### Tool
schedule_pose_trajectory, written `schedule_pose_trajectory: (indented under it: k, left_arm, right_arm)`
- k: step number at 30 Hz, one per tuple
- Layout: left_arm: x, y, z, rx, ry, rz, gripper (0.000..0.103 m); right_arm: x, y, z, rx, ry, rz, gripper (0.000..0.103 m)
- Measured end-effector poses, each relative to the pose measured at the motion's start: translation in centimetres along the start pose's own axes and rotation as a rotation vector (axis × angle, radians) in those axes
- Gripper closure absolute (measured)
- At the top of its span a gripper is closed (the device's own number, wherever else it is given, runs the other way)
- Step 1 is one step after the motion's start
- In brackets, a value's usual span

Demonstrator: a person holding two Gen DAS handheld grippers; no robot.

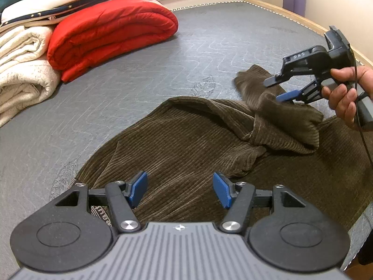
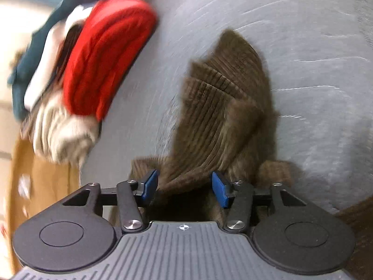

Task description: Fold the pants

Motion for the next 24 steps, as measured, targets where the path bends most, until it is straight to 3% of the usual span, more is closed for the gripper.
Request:
schedule_pose_trajectory:
  k: [7,14,24]
  left_arm:
    - [-0.2,0.0,0.2,0.003,0.01,0.001,0.035]
    - [-0.2,0.3,0.4,0.014,0.02,-0.005,0.034]
    - [-0.1,-0.1,0.1,0.004,0.008,0.002,0.034]
  right_arm:
    - [-0.4,-1.0,2.3,0.056,0.114,0.02,0.049]
    - [-2.3,3.1,1.1,0.078,0.086,-0.146,0.049]
    - [-1.2,-0.1,0.1,0.105,0.095,-0.039,0.049]
Point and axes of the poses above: each gripper's, at about its wrist camera, not at the fingertips, and y roughly against the way its jaws point, z to its left, x to its underside, the point moved 3 cm from there along -y, roughly the way its jaws point, and after that the axes turned 13 degrees about y, right-handed, at the moved point
